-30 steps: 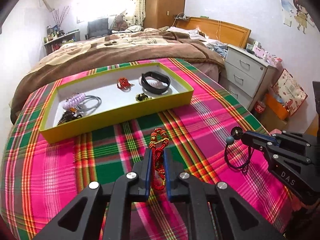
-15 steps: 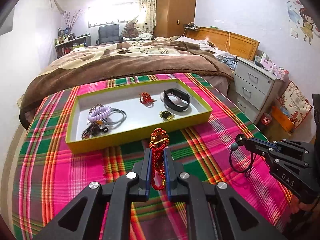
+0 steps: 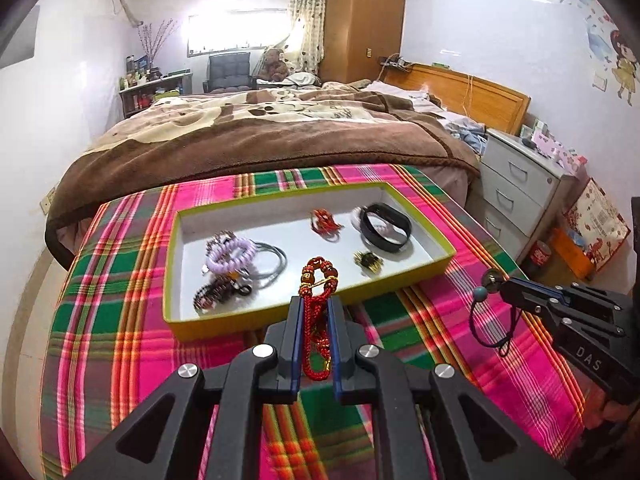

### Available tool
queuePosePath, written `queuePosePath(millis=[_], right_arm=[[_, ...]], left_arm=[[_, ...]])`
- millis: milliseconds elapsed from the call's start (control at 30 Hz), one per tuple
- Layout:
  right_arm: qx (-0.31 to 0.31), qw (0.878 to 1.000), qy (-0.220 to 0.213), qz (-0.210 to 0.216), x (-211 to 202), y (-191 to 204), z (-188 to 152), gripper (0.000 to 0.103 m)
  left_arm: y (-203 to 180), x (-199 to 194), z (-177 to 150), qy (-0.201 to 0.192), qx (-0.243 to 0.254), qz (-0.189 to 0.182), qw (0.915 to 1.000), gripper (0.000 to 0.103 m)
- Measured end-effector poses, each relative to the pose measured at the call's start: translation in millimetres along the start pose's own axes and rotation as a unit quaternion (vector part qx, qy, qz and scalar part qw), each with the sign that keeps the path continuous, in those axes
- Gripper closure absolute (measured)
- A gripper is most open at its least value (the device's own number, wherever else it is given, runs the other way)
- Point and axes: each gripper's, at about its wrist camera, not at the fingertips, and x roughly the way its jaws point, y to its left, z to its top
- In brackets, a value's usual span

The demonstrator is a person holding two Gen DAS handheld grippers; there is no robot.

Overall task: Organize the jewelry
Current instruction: 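Carry the black cord and red beaded string over the box with both tools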

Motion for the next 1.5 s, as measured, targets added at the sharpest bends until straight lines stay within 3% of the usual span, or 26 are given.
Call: queuePosePath(millis=[333,767,1133,1500], right_arm=[[-0.001,1.0,-0.013,0.018,14.6,7.5,35.4,0.101],[-0.008,1.0,-0.003,0.017,68.0,12.9,70.7,0.101],[-0.021,0.999,0.037,0.023,108.5,13.9,65.6,0.101],[-0.031,0.999,0.04,0.002,115.3,12.2,60.9,0.101]], left_arm=[[24.6,21.5,25.9,0.008,-0.025,-0.006,0.9996,0.092],[42.5,73.4,52.7,0.034,-0.041,-0.008,0.9985,0.092],[47.4,116.0,49.1,0.07,-0.052,-0.008,0.9962,0.092],[44.2,123.6,42.0,0.081,-0.051,-0.009,0.9954,0.091]])
